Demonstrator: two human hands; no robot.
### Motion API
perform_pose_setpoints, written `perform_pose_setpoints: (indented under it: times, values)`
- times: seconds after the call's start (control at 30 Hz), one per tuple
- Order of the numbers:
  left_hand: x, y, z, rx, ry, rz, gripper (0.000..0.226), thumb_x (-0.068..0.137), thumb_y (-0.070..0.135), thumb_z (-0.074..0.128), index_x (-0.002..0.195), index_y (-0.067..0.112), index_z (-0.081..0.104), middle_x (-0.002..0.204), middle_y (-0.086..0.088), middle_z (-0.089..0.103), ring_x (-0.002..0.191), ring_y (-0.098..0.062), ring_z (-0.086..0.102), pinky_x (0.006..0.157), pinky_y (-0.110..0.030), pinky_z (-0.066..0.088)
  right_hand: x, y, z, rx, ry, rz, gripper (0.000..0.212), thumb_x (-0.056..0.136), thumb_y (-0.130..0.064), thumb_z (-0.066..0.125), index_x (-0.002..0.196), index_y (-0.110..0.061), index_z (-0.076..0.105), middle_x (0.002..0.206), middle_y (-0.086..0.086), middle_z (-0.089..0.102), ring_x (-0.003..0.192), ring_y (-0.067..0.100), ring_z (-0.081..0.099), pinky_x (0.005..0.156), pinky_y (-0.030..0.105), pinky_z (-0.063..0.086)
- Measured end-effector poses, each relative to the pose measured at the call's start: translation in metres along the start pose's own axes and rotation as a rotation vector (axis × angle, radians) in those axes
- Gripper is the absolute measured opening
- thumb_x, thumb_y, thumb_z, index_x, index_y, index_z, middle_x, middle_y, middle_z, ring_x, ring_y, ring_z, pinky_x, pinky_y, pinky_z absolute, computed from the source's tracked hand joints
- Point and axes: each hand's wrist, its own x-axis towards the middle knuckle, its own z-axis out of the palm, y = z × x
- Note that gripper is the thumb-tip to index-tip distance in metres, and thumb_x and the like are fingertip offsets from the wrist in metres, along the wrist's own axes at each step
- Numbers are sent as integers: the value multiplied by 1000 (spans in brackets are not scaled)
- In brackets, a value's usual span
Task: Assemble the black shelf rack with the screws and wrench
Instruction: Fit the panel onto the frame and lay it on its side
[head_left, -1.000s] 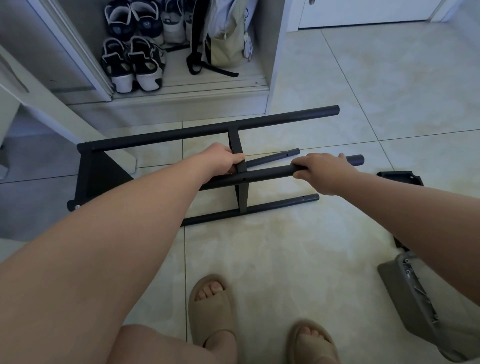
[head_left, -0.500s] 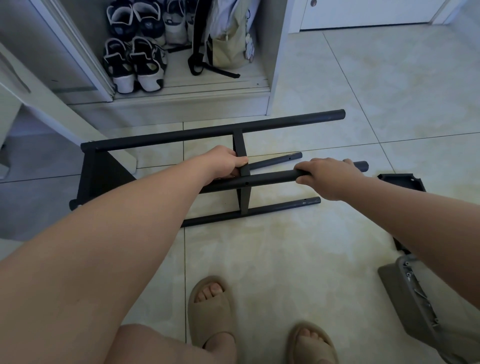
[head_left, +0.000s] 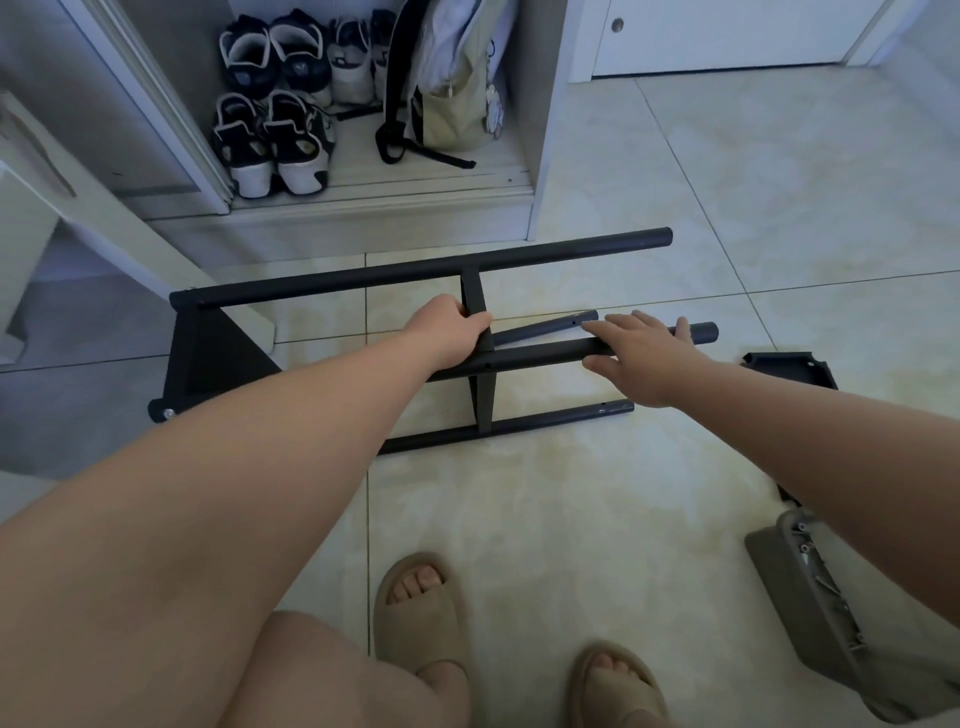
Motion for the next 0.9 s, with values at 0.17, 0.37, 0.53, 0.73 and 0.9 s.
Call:
perform_pose_setpoints:
  times: [0.17, 0.37, 0.53, 0.73, 0.9]
  values:
    - [-40, 23, 9, 286, 268, 171, 54, 100, 46, 48, 144, 17, 38, 146, -9, 43, 129, -33, 44, 98, -44, 40, -48, 28, -12, -47, 113, -41, 64, 105, -56, 33, 160, -36, 8, 171, -4, 3, 157, 25, -5, 124, 58, 2]
    - [-102, 84, 54, 390, 147, 579, 45, 101, 44, 46, 140, 21, 45, 145, -4, 44, 132, -27, 40, 104, -43, 40, -139, 98, -2, -136, 168, 52, 68, 103, -59, 30, 161, -38, 0, 170, -8, -4, 157, 23, -6, 124, 56, 5]
    - [-130, 124, 122, 524, -160, 597, 44, 101, 45, 48, 138, 23, 48, 146, -2, 44, 129, -25, 48, 104, -43, 43, -199, 173, 50, -34, 55, 249, 66, 104, -58, 34, 161, -41, 3, 170, -10, 1, 157, 22, -3, 123, 54, 9]
    - [-136, 148, 206, 762, -403, 575, 42, 101, 46, 46, 137, 24, 46, 139, -1, 53, 126, -24, 51, 101, -43, 44, -225, 247, 108, 177, -82, 471, 61, 105, -53, 35, 161, -39, 12, 167, -6, 22, 154, 25, 16, 116, 50, 32]
    - [-119, 159, 283, 766, -594, 613, 49, 100, 46, 49, 142, 22, 42, 143, -5, 52, 129, -27, 50, 105, -42, 41, -213, 273, 177, 301, -155, 539, 54, 106, -45, 38, 157, -35, 27, 156, 3, 43, 138, 31, 43, 107, 44, 43]
